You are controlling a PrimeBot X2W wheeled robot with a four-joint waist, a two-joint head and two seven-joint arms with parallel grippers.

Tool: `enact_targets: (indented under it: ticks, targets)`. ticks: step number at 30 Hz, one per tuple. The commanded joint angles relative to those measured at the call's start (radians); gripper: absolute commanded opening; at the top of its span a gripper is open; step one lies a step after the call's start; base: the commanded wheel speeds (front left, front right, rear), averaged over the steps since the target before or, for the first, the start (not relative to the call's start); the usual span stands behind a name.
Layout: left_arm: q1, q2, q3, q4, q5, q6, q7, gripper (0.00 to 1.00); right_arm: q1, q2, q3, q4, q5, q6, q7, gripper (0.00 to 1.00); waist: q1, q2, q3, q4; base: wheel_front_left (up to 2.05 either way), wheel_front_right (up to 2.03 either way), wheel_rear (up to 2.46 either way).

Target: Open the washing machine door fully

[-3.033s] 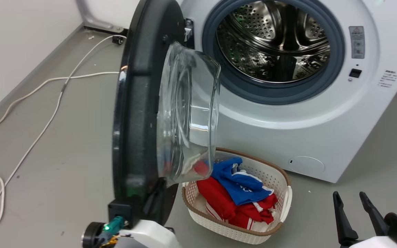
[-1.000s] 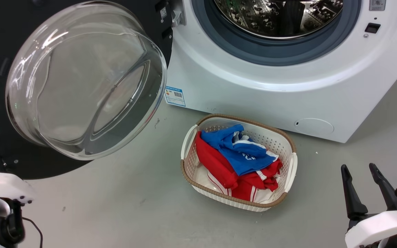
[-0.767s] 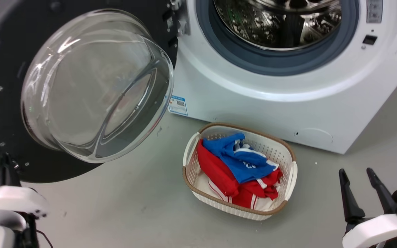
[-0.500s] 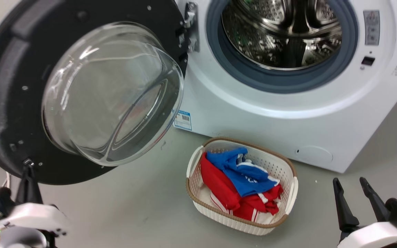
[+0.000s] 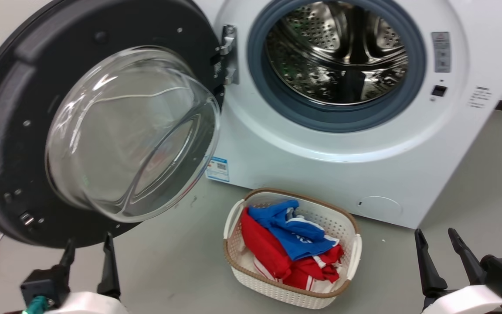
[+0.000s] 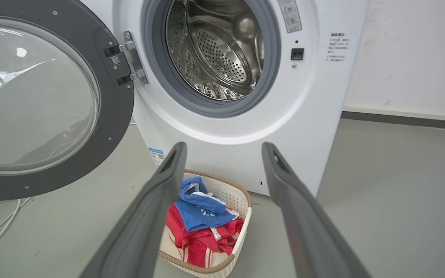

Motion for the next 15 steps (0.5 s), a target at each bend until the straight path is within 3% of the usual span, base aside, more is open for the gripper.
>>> enact_targets:
  ticks: [1,15]
  targets:
    - [0.008,-0.004,-0.009,-0.007,0.007,0.002,0.0,1.0,0.0,0.003,0.0,0.002,-0.006,0.0,-0.004,1.0,0.0,0.0,-0.008,-0.023,0.0,0.0,0.0]
    - [-0.063,-0.053,-0.13,0.043,0.046,-0.048,-0.015,1.0,0.003,0.007,0.03,-0.021,-0.021,0.0,-0.004,1.0,0.0,0.0,-0.026,-0.207,0.0,0.0,0.0]
